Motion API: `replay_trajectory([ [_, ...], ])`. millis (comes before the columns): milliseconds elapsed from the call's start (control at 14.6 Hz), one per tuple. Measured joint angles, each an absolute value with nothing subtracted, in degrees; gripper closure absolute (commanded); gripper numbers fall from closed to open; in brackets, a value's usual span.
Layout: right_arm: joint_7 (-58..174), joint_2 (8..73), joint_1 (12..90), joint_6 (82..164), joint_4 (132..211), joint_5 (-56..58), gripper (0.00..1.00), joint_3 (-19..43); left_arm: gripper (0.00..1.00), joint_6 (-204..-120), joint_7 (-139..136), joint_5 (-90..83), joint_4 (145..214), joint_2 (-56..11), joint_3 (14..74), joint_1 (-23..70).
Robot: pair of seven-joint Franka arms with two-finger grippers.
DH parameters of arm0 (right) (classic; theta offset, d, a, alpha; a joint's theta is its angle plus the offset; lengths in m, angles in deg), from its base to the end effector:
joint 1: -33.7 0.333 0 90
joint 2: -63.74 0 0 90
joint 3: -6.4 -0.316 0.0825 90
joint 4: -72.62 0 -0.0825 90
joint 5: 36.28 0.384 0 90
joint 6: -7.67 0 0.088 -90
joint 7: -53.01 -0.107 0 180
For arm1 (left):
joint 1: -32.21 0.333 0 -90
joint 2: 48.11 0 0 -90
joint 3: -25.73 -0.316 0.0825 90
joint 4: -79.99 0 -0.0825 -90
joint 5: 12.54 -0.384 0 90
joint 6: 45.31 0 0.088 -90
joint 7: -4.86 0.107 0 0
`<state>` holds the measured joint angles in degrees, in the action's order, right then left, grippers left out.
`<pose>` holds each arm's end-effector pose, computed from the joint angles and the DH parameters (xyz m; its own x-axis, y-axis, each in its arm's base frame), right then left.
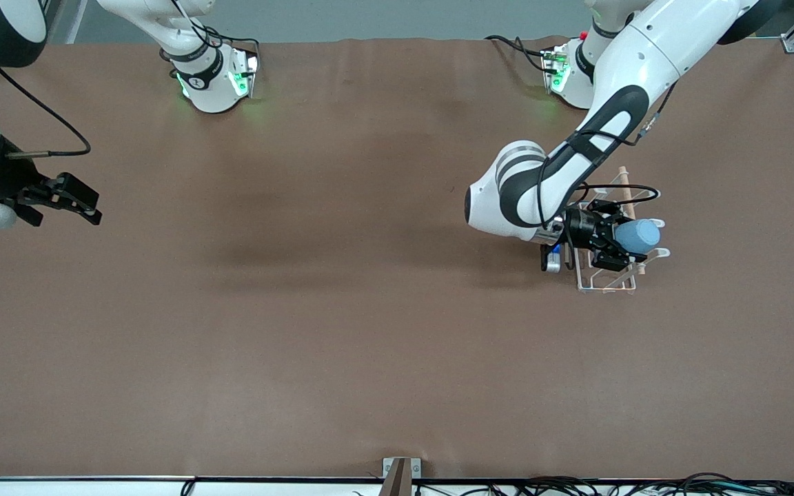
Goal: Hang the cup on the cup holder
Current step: 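Tilt the blue cup with the left gripper onto a rack hook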
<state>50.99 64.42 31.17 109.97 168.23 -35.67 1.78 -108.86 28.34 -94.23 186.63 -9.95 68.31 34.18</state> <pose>0.5690 0.0219 0.6043 0.9918 -0.0012 0.1278 0.0006 -0.9999 -0.0142 0.5265 -0.2208 0.2529 0.1576 -0.1840 -0.9702 -0.9725 0.1419 -0.1849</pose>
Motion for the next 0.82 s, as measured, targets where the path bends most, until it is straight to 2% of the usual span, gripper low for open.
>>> replay_trajectory([
  [205, 50.77, 64.42, 31.17, 108.29, 166.62, -35.65, 0.0, 1.8, 0.61, -108.86, 26.2, -94.68, 186.61, -8.59, 67.99, 34.18],
  [274, 50.68, 64.42, 31.17, 108.04, 166.58, -35.65, 0.0, 1.8, 0.51, -108.86, 25.17, -94.72, 186.6, -8.09, 67.99, 34.18],
  [342, 50.64, 64.38, 31.17, 107.99, 166.58, -35.65, 0.0, 1.8, 0.24, -108.86, 24.05, -94.77, 186.59, -7.65, 67.98, 34.18],
  [411, 50.6, 64.33, 31.17, 107.95, 166.58, -35.65, 0.0, 1.8, 0.01, -108.86, 22.1, -94.79, 186.56, -7.31, 67.97, 34.18],
  [822, 50.29, 63.96, 31.16, 105.73, 166.59, -35.65, 0.0, 1.84, 0.0, -108.86, 3.22, -92.58, 185.49, -5.97, 68.06, 33.28],
])
